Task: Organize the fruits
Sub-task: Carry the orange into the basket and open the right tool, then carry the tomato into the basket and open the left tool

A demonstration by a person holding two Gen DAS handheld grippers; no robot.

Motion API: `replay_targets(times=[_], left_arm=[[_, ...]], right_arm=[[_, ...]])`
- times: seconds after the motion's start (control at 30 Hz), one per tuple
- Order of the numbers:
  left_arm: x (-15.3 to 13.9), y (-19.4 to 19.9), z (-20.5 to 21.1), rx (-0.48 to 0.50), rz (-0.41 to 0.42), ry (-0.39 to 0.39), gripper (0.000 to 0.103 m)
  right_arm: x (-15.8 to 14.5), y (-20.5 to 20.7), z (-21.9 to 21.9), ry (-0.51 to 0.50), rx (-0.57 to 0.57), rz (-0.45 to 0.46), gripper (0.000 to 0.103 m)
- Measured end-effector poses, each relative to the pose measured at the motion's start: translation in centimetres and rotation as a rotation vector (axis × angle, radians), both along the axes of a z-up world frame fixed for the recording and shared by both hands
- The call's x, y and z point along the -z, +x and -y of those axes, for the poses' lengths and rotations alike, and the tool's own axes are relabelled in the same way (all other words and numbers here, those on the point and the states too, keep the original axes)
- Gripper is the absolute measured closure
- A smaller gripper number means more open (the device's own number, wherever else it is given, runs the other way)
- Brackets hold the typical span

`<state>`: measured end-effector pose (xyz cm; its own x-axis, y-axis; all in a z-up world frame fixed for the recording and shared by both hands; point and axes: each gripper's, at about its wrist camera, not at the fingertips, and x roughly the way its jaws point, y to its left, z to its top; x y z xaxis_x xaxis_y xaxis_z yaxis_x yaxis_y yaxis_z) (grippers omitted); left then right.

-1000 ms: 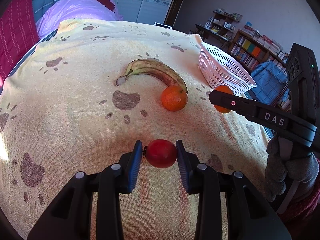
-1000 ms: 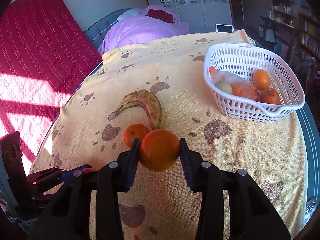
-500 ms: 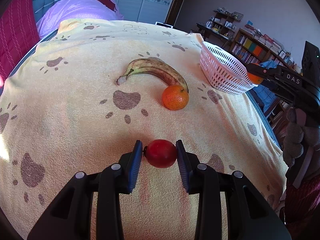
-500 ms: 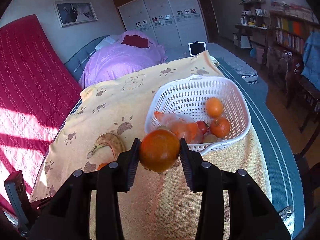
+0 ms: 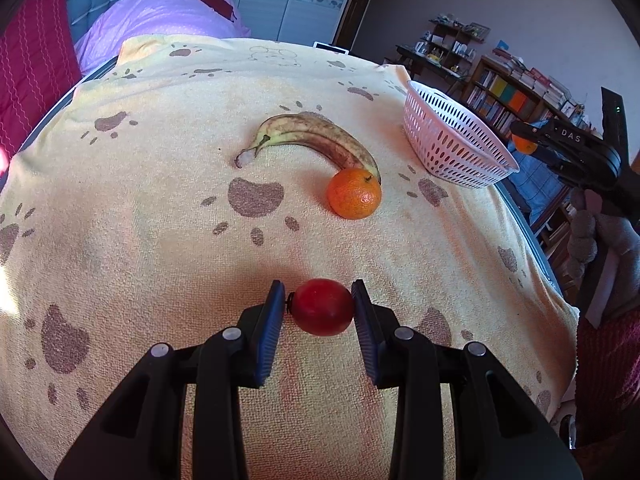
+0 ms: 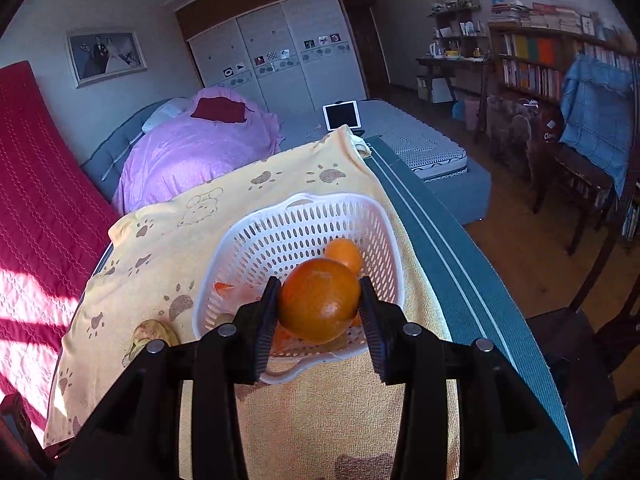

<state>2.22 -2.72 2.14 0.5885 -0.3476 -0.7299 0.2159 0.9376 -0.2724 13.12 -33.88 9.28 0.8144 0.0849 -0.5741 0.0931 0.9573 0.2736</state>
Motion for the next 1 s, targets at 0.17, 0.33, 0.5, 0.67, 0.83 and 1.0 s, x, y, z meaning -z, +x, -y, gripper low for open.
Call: replay_targets(times=[0.17, 0.33, 0.5, 0.67, 0.83, 1.0], left_arm=[[0.2, 0.2, 0.1, -0.001, -0.006, 0.002, 0.068], [0.2, 0.3, 0.2, -0.002, -0.011, 0.007, 0.068], [0.2, 0.2, 0.5, -0.004, -0.013, 0.02, 0.068], [0.0, 0.5, 0.6, -0.006, -0.02, 0.028, 0.068], [-0.8, 0.9, 1.1, -0.006, -0.011, 0.025, 0.068], [-2.8, 1.5, 2.8, 0.018, 0.043, 0.041, 0.068]], right_arm=[[0.8, 0.7, 0.8, 0.004, 0.031, -0.011, 0.062], [1.1, 0.6, 1.1, 0.02, 0.05, 0.002, 0.06], [1.2, -0.1, 1.4, 0.034, 0.068, 0.02, 0.06], [1.5, -1.3, 1.9, 0.044, 0.112, 0.042, 0.06], [1.9, -2.9, 2.5, 0.048, 0.18, 0.077, 0.05], [2.3, -3.7, 3.1, 0.041, 0.236, 0.107, 0.049]])
